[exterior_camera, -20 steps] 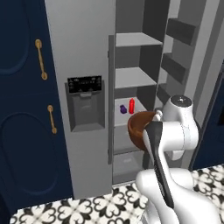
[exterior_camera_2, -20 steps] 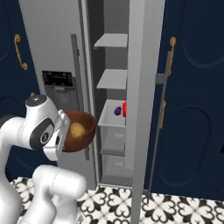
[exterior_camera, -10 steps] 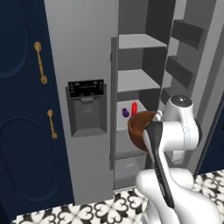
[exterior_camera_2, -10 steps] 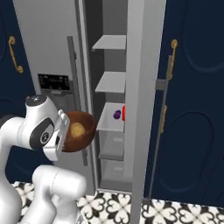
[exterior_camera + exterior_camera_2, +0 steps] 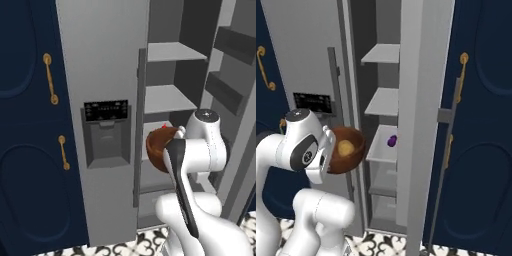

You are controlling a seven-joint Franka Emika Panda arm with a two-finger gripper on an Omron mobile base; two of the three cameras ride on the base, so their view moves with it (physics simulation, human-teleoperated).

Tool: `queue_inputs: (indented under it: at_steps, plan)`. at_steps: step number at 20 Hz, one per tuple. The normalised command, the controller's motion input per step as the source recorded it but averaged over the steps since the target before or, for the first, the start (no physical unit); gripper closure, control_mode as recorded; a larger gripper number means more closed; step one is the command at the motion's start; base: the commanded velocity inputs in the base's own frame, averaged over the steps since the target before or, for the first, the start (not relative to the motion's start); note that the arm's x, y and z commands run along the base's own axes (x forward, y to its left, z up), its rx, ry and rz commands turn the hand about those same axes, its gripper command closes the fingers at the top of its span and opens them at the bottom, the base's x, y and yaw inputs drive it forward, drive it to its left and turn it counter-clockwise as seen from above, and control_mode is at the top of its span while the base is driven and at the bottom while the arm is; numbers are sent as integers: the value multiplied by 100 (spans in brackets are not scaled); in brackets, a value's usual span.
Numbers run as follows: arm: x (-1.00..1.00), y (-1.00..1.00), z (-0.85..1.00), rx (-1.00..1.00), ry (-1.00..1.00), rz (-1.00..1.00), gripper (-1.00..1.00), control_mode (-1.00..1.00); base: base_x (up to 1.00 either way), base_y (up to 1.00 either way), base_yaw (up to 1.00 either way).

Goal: Pick the chicken drumstick and potato from their plates and place them in the bowl. Then put the bowl in the fridge.

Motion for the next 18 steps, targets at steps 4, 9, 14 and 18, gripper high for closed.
queue_inputs:
  at_steps: [4, 9, 14, 18]
  plan:
    - [0, 0, 0, 0, 0, 0, 100, 100, 6, -59, 2]
    - [0, 0, 0, 0, 0, 0, 100, 100, 29, -29, 0]
    - [0, 0, 0, 0, 0, 0, 100, 100, 34, 0, 1]
    - [0, 0, 0, 0, 0, 0, 100, 100, 0, 0, 0]
